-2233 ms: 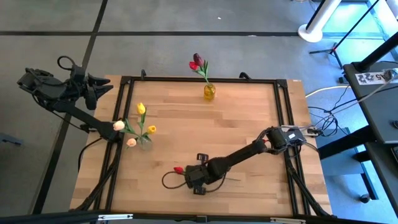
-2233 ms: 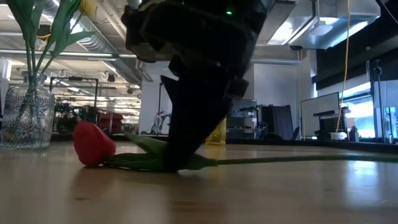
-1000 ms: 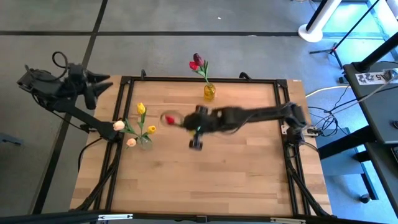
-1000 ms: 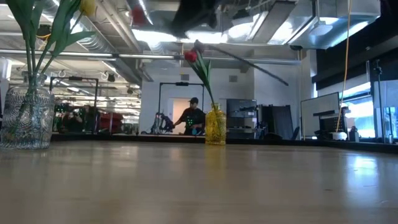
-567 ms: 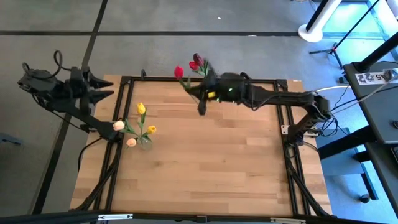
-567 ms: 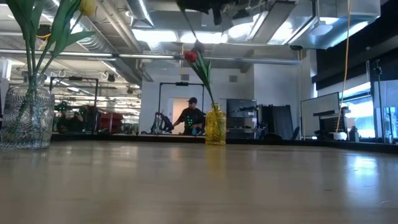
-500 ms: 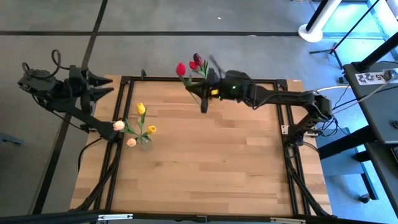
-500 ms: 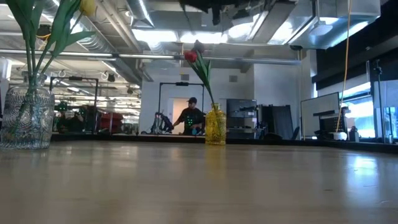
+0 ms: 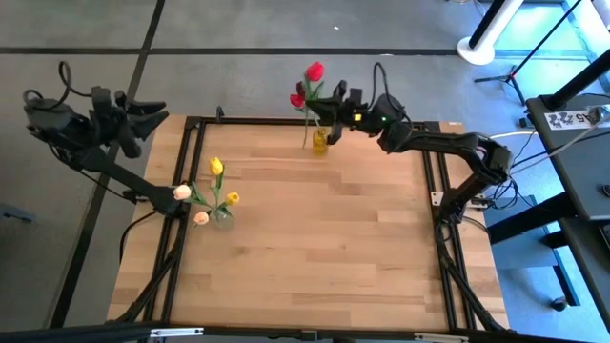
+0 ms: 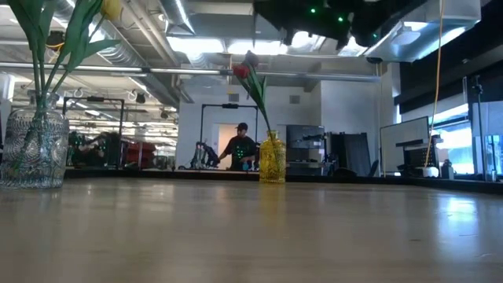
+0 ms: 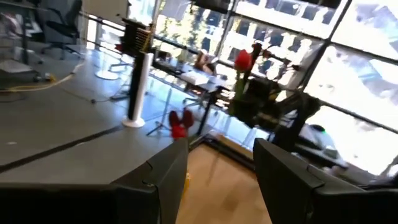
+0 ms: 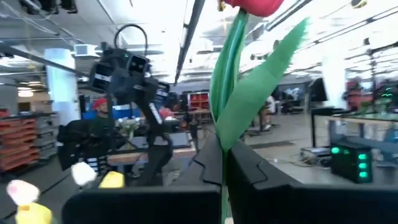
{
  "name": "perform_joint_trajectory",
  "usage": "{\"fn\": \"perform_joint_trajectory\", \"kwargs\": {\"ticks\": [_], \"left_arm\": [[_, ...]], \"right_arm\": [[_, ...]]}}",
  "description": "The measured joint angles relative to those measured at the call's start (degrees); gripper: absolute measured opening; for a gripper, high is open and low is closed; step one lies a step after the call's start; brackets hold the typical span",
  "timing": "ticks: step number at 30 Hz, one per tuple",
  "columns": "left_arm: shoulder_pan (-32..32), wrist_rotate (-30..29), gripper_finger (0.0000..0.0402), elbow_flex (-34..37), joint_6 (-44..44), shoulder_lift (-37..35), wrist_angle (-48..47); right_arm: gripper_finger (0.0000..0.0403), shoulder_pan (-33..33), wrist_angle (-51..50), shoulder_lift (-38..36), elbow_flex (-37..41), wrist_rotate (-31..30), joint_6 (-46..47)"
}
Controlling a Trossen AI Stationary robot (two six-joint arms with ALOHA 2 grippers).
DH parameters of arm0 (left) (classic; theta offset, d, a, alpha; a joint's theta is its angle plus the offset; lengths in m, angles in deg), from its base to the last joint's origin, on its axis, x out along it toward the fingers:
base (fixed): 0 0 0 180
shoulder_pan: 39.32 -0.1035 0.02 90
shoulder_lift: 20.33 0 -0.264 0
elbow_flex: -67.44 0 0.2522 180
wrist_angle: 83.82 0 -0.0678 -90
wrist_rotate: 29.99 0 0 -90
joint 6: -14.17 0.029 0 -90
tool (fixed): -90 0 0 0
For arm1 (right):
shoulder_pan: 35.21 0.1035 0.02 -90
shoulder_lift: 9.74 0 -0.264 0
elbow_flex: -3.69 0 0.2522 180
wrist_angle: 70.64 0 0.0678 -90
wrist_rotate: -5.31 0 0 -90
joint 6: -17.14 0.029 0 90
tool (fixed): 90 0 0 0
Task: Sort flowers into vase by color
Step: Put the red flower into the yellow vase
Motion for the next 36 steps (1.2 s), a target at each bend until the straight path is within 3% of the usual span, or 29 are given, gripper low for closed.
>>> {"fn": "perform_joint_trajectory", "kwargs": {"ticks": [6,11,27,36], "left_arm": [[0.0,-2.0,0.0179,0.0,1.2,0.1,7.1],[0.0,-2.4,0.0179,0.0,4.3,0.1,11.8],[0.0,-2.2,0.0179,5.4,4.4,0.8,17.3],[0.0,-1.9,0.0179,5.7,6.3,0.8,17.9]], "right_arm": [[0.0001,-4.6,1.7,-4.4,7.1,-0.5,-2.1],[0.0001,-7.0,2.1,-5.6,11.0,-5.6,-7.0],[0.0001,-7.4,8.6,0.0,11.3,-11.7,-9.2],[0.0001,-6.7,9.5,-0.5,11.0,-13.6,-9.2]]}}
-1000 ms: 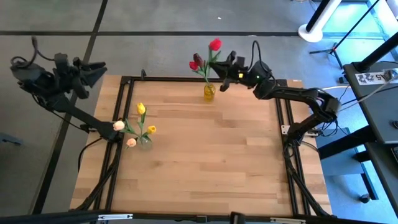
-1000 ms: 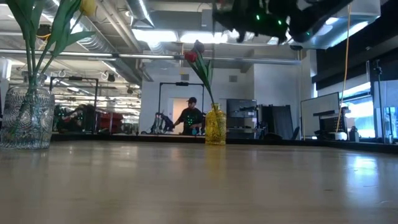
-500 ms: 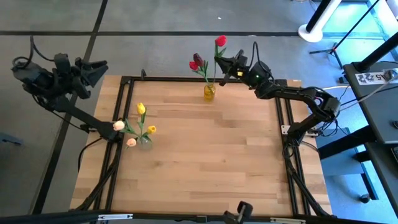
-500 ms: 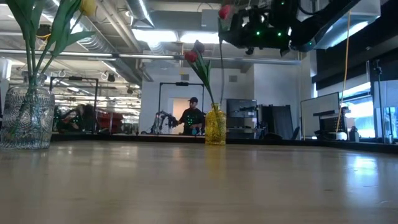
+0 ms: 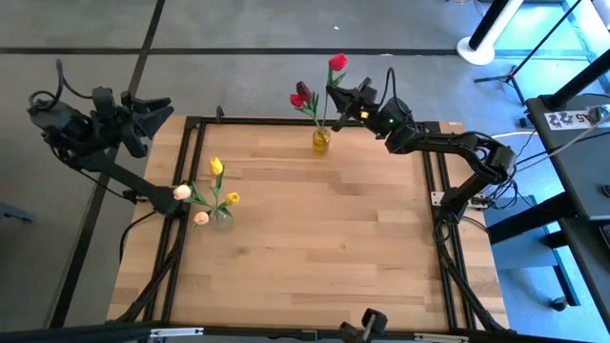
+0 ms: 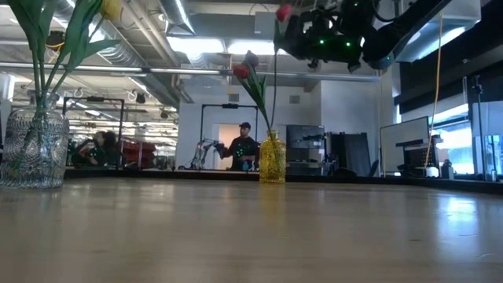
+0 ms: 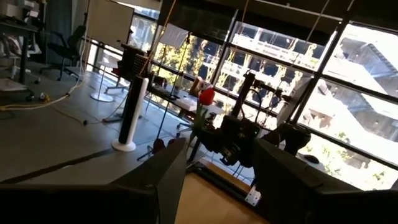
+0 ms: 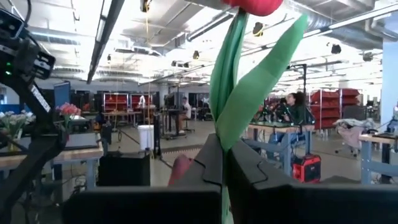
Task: Sort flowers into vase by color
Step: Put the red flower into the yellow vase
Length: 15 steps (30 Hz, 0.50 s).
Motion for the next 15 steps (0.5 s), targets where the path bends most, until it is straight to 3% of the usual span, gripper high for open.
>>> {"fn": "perform_joint_trajectory", "kwargs": {"ticks": [8,15], "left_arm": [[0.0,0.7,0.0179,0.0,-1.0,0.0,0.3],[0.0,3.3,0.0179,-1.8,3.5,0.0,2.5]], "right_arm": [[0.0001,0.0,-9.1,0.0,0.0,-1.5,0.1],[0.0004,0.0,-17.9,0.0,0.0,-1.6,0.0]]}}
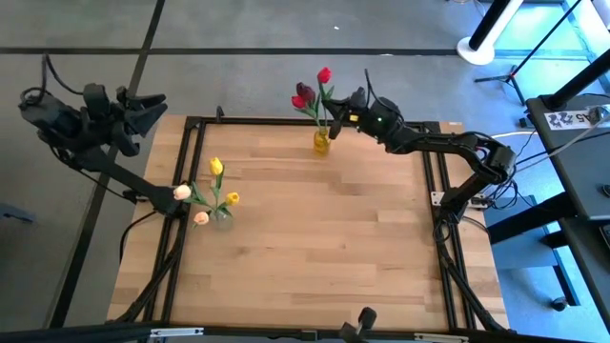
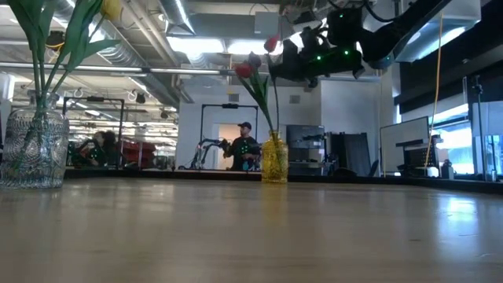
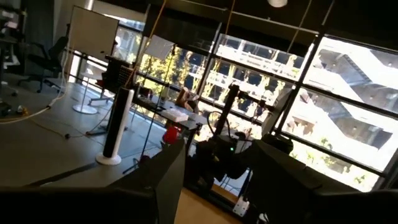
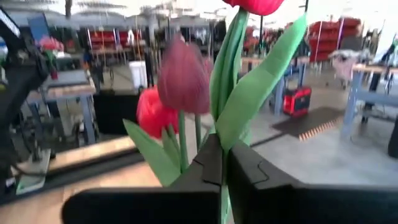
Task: Sort flowers into vase by color
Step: Put the red flower into the yellow vase, then return to Home Position
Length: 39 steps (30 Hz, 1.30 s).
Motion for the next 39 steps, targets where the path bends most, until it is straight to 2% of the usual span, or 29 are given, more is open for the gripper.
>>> {"fn": "perform_joint_trajectory", "kwargs": {"ticks": [8,11,20,22,25,31,35,39], "left_arm": [[0.0,-5.8,0.0179,-0.5,0.2,-0.3,-0.1],[0.0,-5.8,0.0179,-0.5,-2.2,-0.3,-0.1],[0.0,-6.0,0.0179,-0.5,-1.2,-0.4,-0.4],[0.0,-5.0,0.0179,-0.5,-1.2,-0.5,-0.6],[0.0,1.3,0.0179,-0.5,-0.6,-1.5,-2.9],[0.0,8.8,0.0179,-0.2,-0.5,-7.1,-11.8],[0.0,11.6,0.0179,3.0,-0.4,-12.1,-12.9],[0.0,11.2,0.0179,11.1,1.1,-16.5,-10.9]], "right_arm": [[0.0052,0.0,-9.0,0.0,0.0,0.6,-0.5],[0.0078,0.0,-10.6,-0.2,-0.3,2.5,-1.6],[0.0169,0.0,-27.9,-7.2,-2.3,4.6,-3.1],[0.0182,0.0,-31.6,-10.0,-2.3,6.1,-4.5],[0.0196,1.3,-37.7,-14.0,-2.3,6.5,-4.9],[0.0193,6.6,-46.0,-23.8,-2.3,3.9,1.8],[0.0163,15.5,-42.7,-27.1,-2.3,-1.4,3.1],[0.0125,23.6,-39.2,-27.4,-2.3,-5.3,6.5]]}}
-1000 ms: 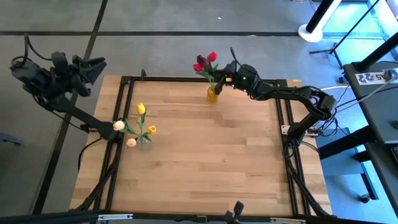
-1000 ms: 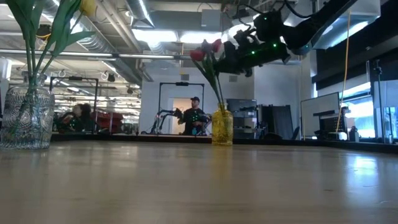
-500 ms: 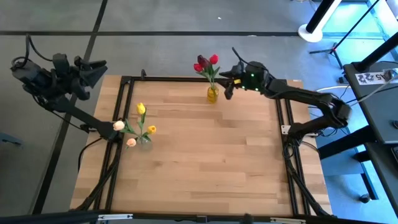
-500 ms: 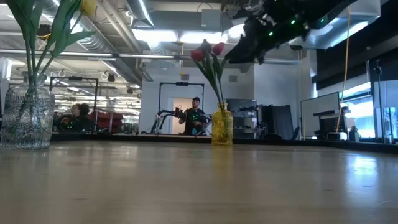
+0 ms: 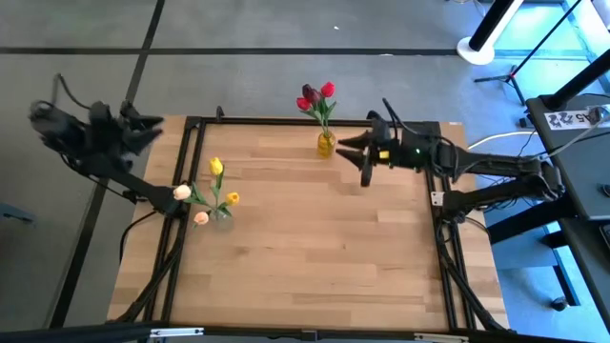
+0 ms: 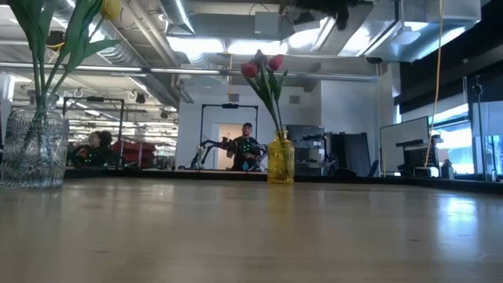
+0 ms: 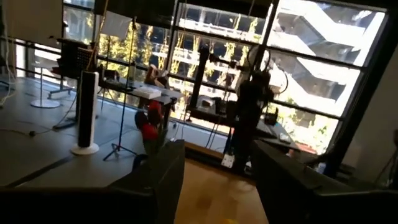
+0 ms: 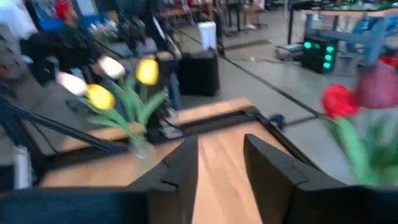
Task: Sort flowers into vase by color
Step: Return to Home Position
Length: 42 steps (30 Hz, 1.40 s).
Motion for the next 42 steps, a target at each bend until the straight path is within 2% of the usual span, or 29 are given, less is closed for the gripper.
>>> {"fn": "perform_joint_trajectory", "kwargs": {"ticks": [5,7,10,13,16,18,21,24,29,34,38,42], "left_arm": [[0.0,4.8,0.0179,14.6,1.1,-3.4,9.1],[0.0,4.4,0.0179,20.1,3.1,-4.6,17.0],[0.0,3.7,0.0179,25.9,10.9,-6.7,31.2],[0.0,4.6,0.0179,29.4,17.0,-8.1,46.2],[0.0,10.3,0.0179,33.3,19.1,-8.5,61.3],[0.0,11.8,0.0179,36.7,19.5,-8.5,68.3],[-0.4,10.2,0.0179,43.1,20.9,-8.4,80.2],[-1.9,3.5,0.0179,48.7,24.3,-8.4,91.4],[-5.3,-4.7,0.0179,51.2,31.5,-8.4,93.6],[-10.4,-19.3,0.0179,51.2,40.2,-8.4,93.4],[-14.7,-22.2,0.0179,52.5,42.5,-8.4,91.7],[-19.3,-24.1,0.0179,57.9,40.7,-8.4,91.7]], "right_arm": [[0.0073,10.4,5.5,-0.1,0.0,-7.6,4.3],[0.0056,13.7,8.1,-0.1,0.0,-11.2,4.0],[0.0036,16.8,9.5,-0.2,0.0,-16.8,2.4],[0.0021,17.5,9.3,-0.1,0.0,-20.9,1.6],[0.0009,17.2,9.3,-0.1,0.0,-22.2,1.6],[0.0004,16.9,9.3,0.0,0.0,-24.4,1.1],[0.0003,16.4,9.2,0.0,0.0,-27.2,0.8],[0.0006,15.3,9.1,0.0,0.0,-28.4,0.8],[0.0004,14.9,8.2,0.0,0.0,-28.2,1.0],[0.0002,15.0,8.2,0.0,0.0,-28.2,1.6],[0.0002,15.0,8.3,0.0,0.0,-28.8,3.0],[0.0002,15.0,8.0,0.0,0.0,-32.4,2.7]]}}
